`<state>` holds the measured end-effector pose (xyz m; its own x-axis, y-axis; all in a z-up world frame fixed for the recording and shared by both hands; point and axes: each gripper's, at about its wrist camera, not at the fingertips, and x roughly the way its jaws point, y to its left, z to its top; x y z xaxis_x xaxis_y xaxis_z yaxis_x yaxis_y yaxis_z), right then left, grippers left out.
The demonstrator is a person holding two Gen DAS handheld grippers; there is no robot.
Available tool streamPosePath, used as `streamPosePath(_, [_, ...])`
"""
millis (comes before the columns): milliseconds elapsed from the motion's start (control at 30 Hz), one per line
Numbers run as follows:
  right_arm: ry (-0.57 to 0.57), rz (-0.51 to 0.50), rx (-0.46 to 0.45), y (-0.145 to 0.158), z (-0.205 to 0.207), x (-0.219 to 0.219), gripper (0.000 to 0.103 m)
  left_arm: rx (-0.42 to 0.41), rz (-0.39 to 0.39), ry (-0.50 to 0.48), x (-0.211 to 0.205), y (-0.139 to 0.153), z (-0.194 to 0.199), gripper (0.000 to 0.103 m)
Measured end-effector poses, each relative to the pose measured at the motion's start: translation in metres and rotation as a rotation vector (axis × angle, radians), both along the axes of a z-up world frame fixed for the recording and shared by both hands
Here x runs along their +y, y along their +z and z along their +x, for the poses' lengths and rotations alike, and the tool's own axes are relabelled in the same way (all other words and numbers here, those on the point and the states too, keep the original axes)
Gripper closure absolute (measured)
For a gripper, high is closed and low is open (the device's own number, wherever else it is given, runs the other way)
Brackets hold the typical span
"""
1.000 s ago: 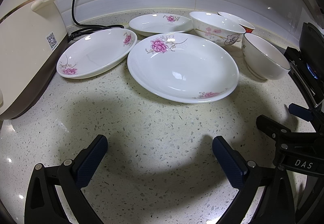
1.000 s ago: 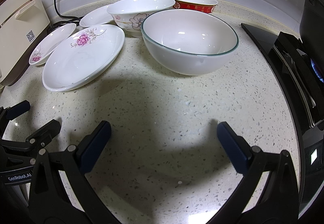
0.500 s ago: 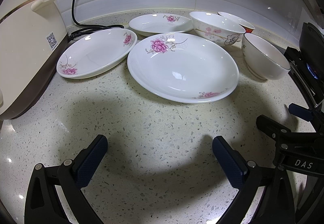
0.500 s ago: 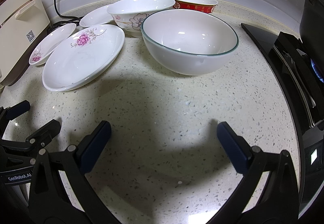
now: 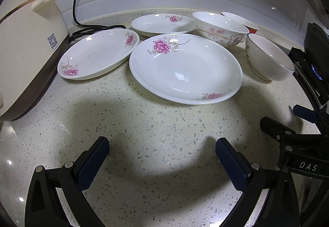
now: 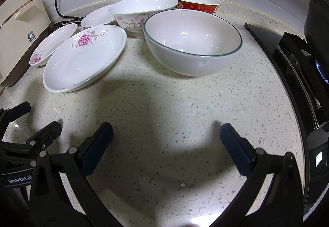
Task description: Organize plates and bowls
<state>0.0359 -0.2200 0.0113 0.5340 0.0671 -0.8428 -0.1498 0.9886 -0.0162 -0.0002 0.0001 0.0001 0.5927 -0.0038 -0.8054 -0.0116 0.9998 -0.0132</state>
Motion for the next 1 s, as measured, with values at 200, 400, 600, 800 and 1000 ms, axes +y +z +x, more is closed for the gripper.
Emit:
streamPosePath(200, [0.000,0.000,0.000,0.000,0.000,0.000,0.000,0.000,0.000,0.000,0.000,0.000,0.000,0.000])
streamPosePath(400, [0.000,0.002,0.000,0.000,0.001,-0.001,0.000,0.000,0.000,0.005,0.000,0.000,0.002,0.000])
streamPosePath(600, [0.002,0.001,0.004,0.001,0.001,-0.001,0.000,0.013,-0.002,-0.005,0.001,0.001,0.005,0.000])
streamPosePath(800, [0.024,-0.001,0.054,0.000,0.004,-0.002,0.000,0.055,-0.002,-0.064,0.011,0.000,0.003,0.000])
streamPosePath(1000, [0.013,0.077,0.098,0.006,-0.003,-0.005,0.000,0.100,-0.111,0.030,0.055,0.005,-0.004,0.000])
